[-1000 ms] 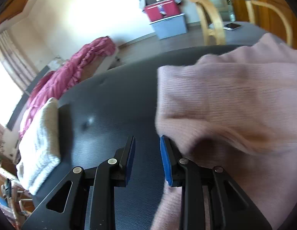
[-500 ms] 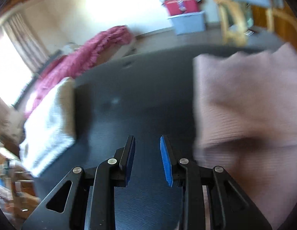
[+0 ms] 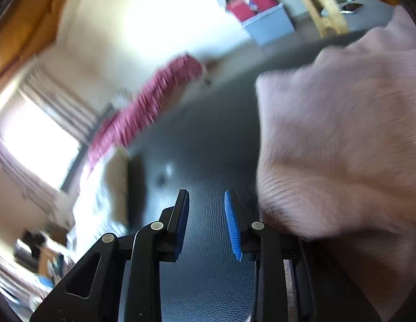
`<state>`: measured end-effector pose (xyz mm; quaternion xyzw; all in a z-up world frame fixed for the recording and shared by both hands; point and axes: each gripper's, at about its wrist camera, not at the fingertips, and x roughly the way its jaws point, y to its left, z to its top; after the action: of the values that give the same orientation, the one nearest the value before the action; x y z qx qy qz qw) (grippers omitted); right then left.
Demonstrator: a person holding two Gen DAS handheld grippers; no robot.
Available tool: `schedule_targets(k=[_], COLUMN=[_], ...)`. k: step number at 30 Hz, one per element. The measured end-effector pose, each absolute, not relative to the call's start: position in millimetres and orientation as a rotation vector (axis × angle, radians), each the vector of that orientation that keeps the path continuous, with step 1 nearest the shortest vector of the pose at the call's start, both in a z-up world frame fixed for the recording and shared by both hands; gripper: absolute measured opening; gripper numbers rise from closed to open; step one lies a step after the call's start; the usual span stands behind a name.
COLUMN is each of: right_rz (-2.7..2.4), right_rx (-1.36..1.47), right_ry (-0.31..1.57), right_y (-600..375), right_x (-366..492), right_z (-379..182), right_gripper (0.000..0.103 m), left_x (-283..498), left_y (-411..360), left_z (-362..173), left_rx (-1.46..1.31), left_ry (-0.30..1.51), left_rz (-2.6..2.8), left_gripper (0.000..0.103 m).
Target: Fold clothes
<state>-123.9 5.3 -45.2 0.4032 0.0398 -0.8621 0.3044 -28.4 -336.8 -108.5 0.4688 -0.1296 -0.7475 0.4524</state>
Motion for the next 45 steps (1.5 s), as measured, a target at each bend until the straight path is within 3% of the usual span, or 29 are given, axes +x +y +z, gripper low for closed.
schedule_targets(k=[9,14,16,17,20,22,23,24,28,34,36,38,40,45], right_rz=[-2.280,-2.285,-2.285,-2.284,-2.282,-2.280,-2.279,-2.277,-2.271,-2.273,-2.272,-2.271,-2.270,-2.270], right_rx=[1.071,1.069,1.069,1.069,1.069,1.069,1.069,1.070,1.072,1.073,1.073,1.071,1.072,1.071], right_ry=[0.101,0.113,0.113,0.112,0.107,0.103,0.100,0.095,0.086,0.087,0.083,0.084,0.082,0.082], right_y=[5,3,3,3,3,4,5,6,6,4,3,3,3,3], right_x=[-123,-122,-121,-121,-121,-122,-122,-123,-124,-120,-121,-122,-122,-123], right_z=[-45,-45,-45,-45,-45,-45,-46,-46,-46,-44,-44,-44,-45,-46], right_gripper=[0.026,0.026,0.026,0.026,0.026,0.026,0.026,0.026,0.026,0.026,0.026,0.026,0.026,0.026], left_x=[5,1,-18,-28,-64,-88,-92,-95,-103,-94,-88,-80,-73,-62], left_y=[-356,-323,-311,-306,-292,-288,-292,-297,-312,-325,-326,-336,-344,-353], left_z=[-101,-61,-52,-47,-48,-60,-67,-73,-90,-90,-89,-91,-94,-94], left_rx=[1.194,1.033,0.987,0.963,0.957,1.002,1.022,1.042,1.090,1.065,1.048,1.035,1.030,1.020], left_ry=[-0.209,0.009,0.013,0.016,-0.014,-0.046,-0.028,-0.011,0.052,0.046,0.063,0.063,0.102,0.144], left_rz=[-1.865,-2.087,-2.160,-2.197,-2.257,-2.257,-2.253,-2.248,-2.247,-2.216,-2.176,-2.119,-2.103,-2.052], left_gripper=[0.030,0.031,0.045,0.057,0.060,0.052,0.025,0.013,0.014,0.039,0.056,0.067,0.068,0.085])
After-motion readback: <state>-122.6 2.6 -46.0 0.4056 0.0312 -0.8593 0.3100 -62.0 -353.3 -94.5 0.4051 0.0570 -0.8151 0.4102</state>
